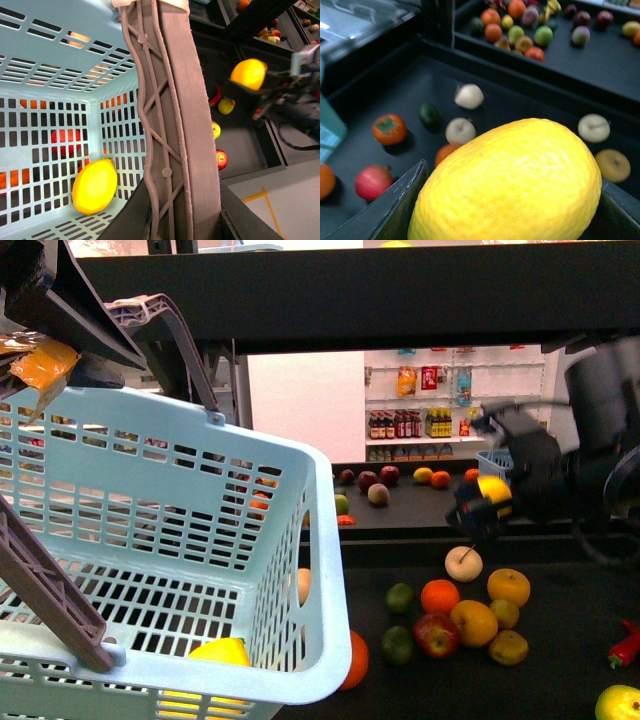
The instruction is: Pick lemon from shelf
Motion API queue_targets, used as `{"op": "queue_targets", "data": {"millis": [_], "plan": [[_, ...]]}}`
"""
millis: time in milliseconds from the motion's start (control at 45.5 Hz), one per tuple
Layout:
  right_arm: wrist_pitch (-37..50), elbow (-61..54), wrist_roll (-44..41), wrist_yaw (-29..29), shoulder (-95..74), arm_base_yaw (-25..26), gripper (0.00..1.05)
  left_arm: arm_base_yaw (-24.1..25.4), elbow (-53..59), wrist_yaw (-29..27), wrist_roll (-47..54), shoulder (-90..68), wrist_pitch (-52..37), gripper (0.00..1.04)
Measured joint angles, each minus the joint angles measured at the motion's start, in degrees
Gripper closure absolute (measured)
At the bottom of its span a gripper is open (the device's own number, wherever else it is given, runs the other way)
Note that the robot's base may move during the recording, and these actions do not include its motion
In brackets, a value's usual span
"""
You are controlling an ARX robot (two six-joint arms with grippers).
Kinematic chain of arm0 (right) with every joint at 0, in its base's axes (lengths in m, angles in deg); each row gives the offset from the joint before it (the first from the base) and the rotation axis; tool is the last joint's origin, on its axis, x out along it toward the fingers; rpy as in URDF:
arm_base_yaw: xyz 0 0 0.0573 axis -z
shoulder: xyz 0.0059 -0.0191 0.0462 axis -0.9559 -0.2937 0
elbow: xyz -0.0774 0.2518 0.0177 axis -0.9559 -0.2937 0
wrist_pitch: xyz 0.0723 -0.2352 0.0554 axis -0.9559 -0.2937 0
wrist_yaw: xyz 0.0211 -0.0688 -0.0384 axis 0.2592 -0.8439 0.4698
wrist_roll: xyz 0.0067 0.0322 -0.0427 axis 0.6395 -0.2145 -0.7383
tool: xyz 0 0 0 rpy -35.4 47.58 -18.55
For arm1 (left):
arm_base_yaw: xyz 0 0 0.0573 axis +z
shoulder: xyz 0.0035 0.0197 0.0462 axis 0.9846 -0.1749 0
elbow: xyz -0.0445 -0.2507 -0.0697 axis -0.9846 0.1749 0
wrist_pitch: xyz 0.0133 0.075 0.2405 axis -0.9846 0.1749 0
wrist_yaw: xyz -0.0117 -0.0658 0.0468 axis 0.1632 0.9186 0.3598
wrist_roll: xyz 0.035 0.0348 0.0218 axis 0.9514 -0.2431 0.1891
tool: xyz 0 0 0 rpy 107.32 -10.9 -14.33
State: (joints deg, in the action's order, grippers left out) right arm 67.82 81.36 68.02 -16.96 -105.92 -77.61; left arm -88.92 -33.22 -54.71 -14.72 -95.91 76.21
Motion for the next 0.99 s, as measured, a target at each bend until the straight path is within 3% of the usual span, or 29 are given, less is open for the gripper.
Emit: {"op": "queue_targets", "data": {"millis": [44,66,418,990], "plan": [[-1.1,0.4,0.4,0.8,2.6,-1.2,0.25,0.0,0.0,0.0,0.0,0.0,0.0,0.86],[-4.2,1.5,1.9,3.5,7.9,-5.1,0.25,0.0,0.0,0.0,0.0,0.0,0.0,0.86],[-10.7,3.0,2.7,5.2,9.5,-15.2,0.25,0.0,0.0,0.0,0.0,0.0,0.0,0.86],[-13.1,4.9,2.7,2.5,3.2,-23.6,0.25,0.0,0.0,0.0,0.0,0.0,0.0,0.86]]}}
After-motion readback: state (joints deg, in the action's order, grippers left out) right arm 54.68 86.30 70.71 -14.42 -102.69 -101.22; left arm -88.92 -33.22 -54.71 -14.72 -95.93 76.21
